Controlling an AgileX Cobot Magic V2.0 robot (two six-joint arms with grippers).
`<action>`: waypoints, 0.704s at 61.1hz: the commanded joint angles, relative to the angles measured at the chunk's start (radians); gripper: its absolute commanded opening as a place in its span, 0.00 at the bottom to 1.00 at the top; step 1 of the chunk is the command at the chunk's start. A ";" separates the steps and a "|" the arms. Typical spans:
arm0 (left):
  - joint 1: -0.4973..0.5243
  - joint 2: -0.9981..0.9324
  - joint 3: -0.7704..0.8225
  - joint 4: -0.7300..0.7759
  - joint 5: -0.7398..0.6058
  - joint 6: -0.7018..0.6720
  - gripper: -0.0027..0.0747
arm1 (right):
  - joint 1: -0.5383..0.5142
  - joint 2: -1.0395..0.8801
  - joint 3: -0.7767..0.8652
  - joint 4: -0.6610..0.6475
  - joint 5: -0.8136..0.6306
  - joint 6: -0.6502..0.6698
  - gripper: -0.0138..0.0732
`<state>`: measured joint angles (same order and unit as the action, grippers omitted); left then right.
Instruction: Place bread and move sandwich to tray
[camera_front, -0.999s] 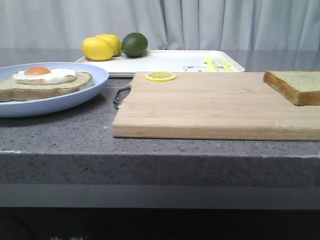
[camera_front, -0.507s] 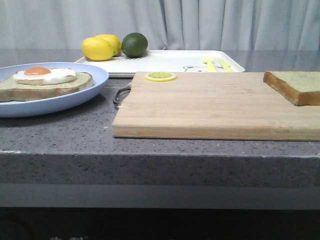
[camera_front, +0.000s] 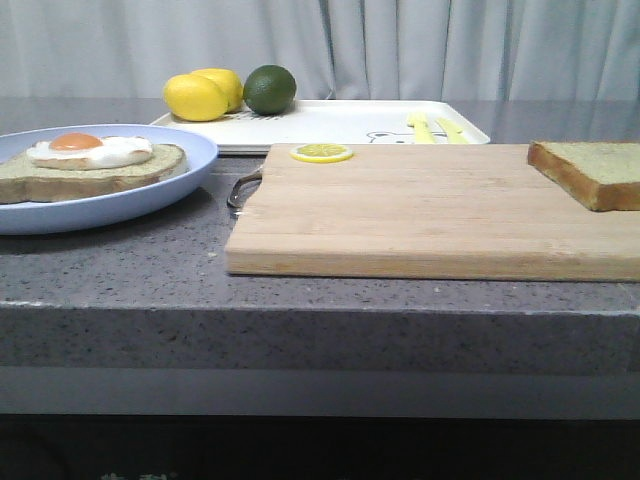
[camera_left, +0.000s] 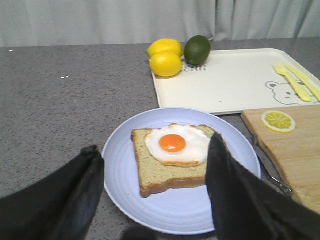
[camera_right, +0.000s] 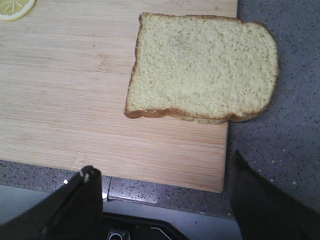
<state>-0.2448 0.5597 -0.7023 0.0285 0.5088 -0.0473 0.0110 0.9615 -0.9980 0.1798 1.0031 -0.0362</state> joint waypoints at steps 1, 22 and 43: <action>-0.049 0.008 -0.029 0.035 -0.059 0.004 0.60 | -0.035 0.057 -0.119 -0.012 0.062 -0.004 0.78; -0.069 0.008 -0.029 0.066 -0.028 0.004 0.60 | -0.544 0.250 -0.252 0.293 0.228 -0.156 0.78; -0.069 0.008 -0.029 0.066 -0.027 0.004 0.60 | -0.654 0.464 -0.252 0.544 0.321 -0.300 0.78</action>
<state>-0.3059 0.5597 -0.7023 0.0910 0.5516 -0.0433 -0.6360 1.4172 -1.2167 0.6573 1.2344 -0.3043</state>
